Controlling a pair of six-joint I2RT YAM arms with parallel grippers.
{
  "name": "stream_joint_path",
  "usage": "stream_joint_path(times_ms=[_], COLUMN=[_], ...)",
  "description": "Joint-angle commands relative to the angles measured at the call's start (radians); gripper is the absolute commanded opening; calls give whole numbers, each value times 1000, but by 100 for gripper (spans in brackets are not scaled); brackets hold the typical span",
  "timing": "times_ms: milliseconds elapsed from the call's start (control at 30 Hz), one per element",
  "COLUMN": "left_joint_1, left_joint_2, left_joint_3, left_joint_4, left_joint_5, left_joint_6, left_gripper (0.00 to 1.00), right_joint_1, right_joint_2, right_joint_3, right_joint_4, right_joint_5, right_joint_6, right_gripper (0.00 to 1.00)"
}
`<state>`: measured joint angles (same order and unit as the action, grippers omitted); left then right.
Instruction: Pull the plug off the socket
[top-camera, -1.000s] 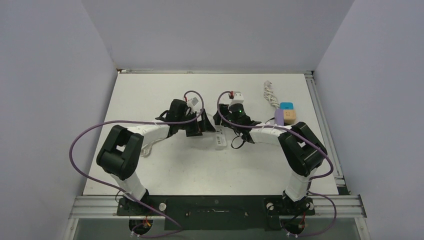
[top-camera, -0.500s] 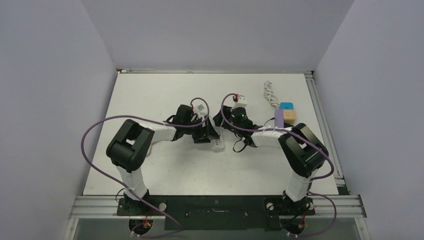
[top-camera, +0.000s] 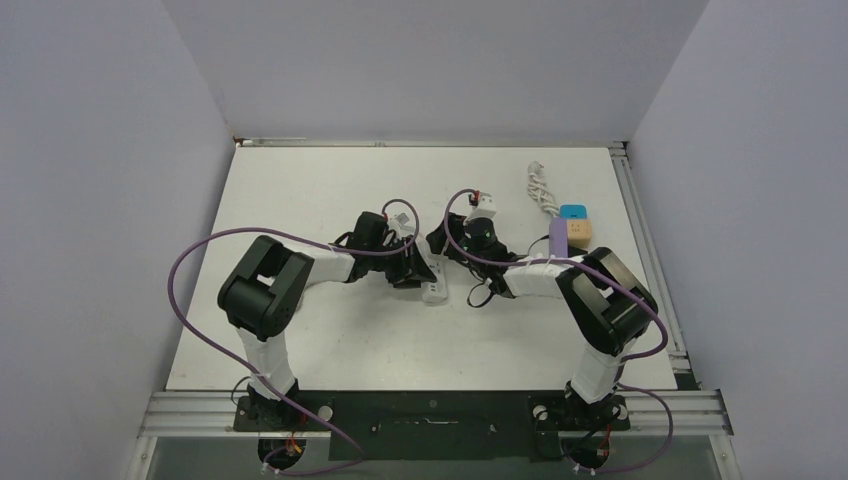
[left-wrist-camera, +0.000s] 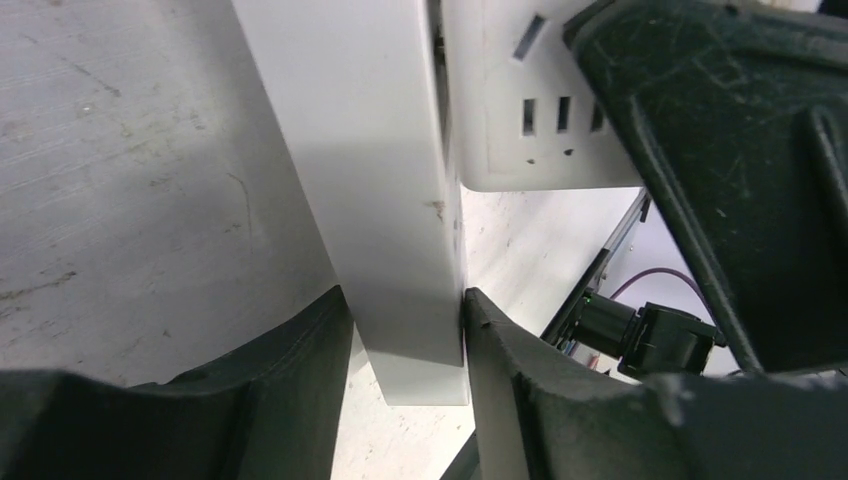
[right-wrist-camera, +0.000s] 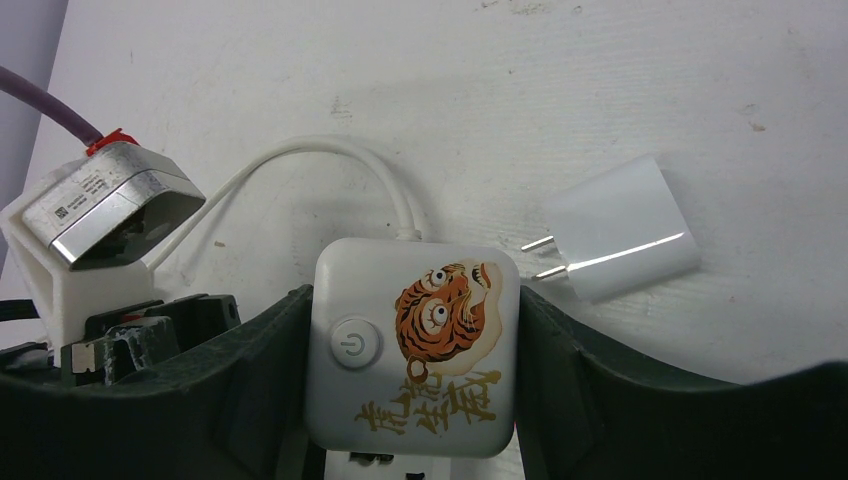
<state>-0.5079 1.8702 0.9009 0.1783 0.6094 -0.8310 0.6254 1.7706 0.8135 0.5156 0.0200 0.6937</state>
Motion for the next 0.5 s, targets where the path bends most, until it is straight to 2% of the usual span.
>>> stream_joint_path(times_ms=[0, 233, 467], left_joint_1=[-3, -1, 6], left_joint_2=[14, 20, 32], left_joint_3=[10, 10, 7], left_joint_4=[44, 43, 43], left_joint_5=[26, 30, 35], left_joint_6=[-6, -14, -29], left_gripper=[37, 17, 2], right_joint_1=[11, 43, 139], right_joint_2=[-45, -56, -85], right_joint_3=[-15, -23, -7], right_joint_4=[40, 31, -12], right_joint_5=[10, 88, 264], right_joint_6=[2, -43, -134], right_gripper=[5, 5, 5])
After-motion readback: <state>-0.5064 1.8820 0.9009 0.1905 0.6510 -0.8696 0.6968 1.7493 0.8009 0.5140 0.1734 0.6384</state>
